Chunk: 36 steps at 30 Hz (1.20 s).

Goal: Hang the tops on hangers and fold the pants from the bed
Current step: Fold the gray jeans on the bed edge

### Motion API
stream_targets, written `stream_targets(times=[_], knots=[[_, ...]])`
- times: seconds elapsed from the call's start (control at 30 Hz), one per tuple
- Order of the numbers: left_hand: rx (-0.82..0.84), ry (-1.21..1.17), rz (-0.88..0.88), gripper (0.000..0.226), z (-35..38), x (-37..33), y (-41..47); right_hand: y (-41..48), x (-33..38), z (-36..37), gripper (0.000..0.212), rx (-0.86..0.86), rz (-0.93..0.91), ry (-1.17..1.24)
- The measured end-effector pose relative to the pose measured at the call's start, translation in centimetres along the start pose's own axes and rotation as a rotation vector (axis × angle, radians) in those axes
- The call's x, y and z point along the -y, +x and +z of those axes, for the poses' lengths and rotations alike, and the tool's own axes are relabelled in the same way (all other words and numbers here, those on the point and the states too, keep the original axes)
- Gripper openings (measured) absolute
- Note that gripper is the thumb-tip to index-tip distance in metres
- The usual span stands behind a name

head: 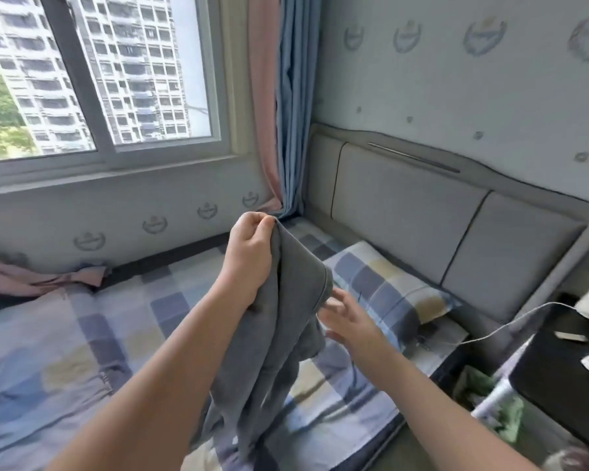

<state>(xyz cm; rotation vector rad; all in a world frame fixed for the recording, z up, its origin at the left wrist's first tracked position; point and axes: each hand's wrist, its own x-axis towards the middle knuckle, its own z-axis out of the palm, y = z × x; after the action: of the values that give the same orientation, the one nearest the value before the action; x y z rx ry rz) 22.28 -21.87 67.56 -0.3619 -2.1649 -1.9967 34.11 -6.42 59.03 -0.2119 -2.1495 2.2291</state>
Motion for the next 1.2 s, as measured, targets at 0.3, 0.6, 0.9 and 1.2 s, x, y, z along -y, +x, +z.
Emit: stream_targets(times=[0.3,0.6,0.9,1.2], knots=[[-0.075,-0.048,-0.251,0.020,-7.5,8.0,-0.1,4.4,-13.5,9.5,0.026,0.216,0.211,-0.190],[-0.387,0.194,-0.465,0.015,-14.4,16.9,-0.9,8.9,-12.8,6.1,0.019,0.047,0.233,-0.592],[0.301,0.310,-0.600,0.033,-4.9,18.5,-6.2,14.4,-9.8,3.3,0.024,-0.108,0.506,-0.229],[0.286,0.647,-0.653,0.067,7.1,18.1,-7.7,16.6,-4.0,-1.1,0.022,-0.101,0.665,0.459]])
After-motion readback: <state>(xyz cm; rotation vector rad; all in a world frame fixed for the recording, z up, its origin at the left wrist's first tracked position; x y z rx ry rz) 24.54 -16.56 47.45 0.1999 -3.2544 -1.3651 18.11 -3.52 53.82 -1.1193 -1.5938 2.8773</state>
